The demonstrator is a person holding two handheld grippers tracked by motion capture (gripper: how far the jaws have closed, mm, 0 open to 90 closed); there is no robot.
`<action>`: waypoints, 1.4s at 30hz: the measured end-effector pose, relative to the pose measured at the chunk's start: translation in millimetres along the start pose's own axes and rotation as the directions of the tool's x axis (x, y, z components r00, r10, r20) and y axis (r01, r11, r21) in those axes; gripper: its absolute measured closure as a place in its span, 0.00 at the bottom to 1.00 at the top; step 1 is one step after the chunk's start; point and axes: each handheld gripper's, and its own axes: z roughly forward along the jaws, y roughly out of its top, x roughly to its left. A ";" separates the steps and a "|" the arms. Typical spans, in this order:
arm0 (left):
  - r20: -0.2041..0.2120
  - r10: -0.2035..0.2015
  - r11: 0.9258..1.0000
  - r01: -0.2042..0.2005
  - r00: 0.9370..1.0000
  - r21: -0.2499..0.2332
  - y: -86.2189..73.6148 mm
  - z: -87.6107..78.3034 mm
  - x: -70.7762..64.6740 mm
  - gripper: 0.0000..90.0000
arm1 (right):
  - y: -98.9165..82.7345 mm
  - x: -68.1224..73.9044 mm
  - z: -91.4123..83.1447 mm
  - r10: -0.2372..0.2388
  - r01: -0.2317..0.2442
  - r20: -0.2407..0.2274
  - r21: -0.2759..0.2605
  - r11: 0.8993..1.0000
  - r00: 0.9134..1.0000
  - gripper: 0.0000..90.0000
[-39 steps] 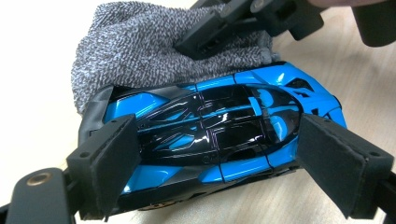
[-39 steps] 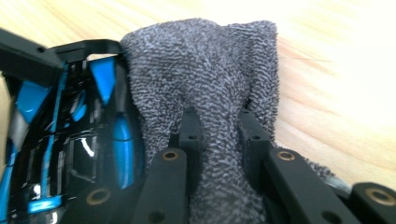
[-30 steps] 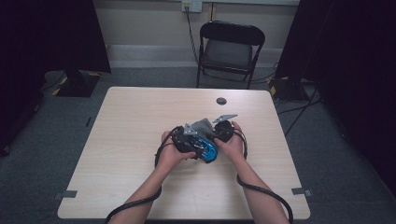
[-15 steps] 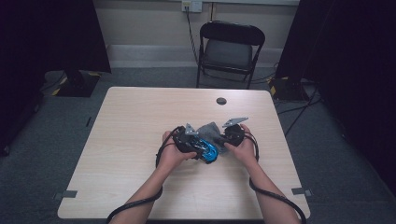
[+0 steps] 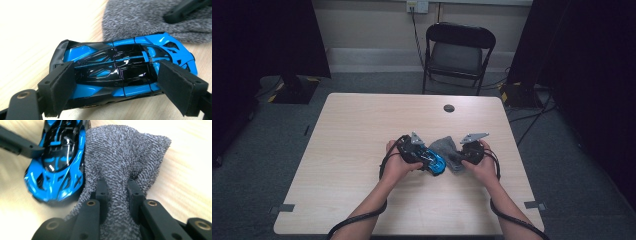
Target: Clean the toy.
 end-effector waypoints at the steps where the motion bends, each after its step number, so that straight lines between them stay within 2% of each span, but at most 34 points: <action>1: 0.000 0.000 1.000 0.000 1.000 0.000 0.0 0.0 -0.1 0.16 | -1.8 0.4 -1.9 -0.002 0.002 -0.002 -0.002 1.000 1.000 0.85; 11: 0.008 0.004 1.000 -0.004 1.000 0.002 1.0 0.6 -3.7 0.16 | -18.4 6.8 -19.6 0.001 -0.002 -0.020 -0.018 1.000 1.000 0.85; 22: 0.006 0.006 1.000 -0.006 1.000 0.013 2.3 0.6 -4.2 0.16 | -38.4 9.2 -36.9 0.025 -0.026 -0.037 -0.027 0.999 0.999 0.85; 42: 0.008 0.011 1.000 -0.011 1.000 0.022 3.6 0.9 -5.1 0.16 | -60.9 12.6 -61.4 0.047 -0.048 -0.046 -0.021 0.999 0.998 0.85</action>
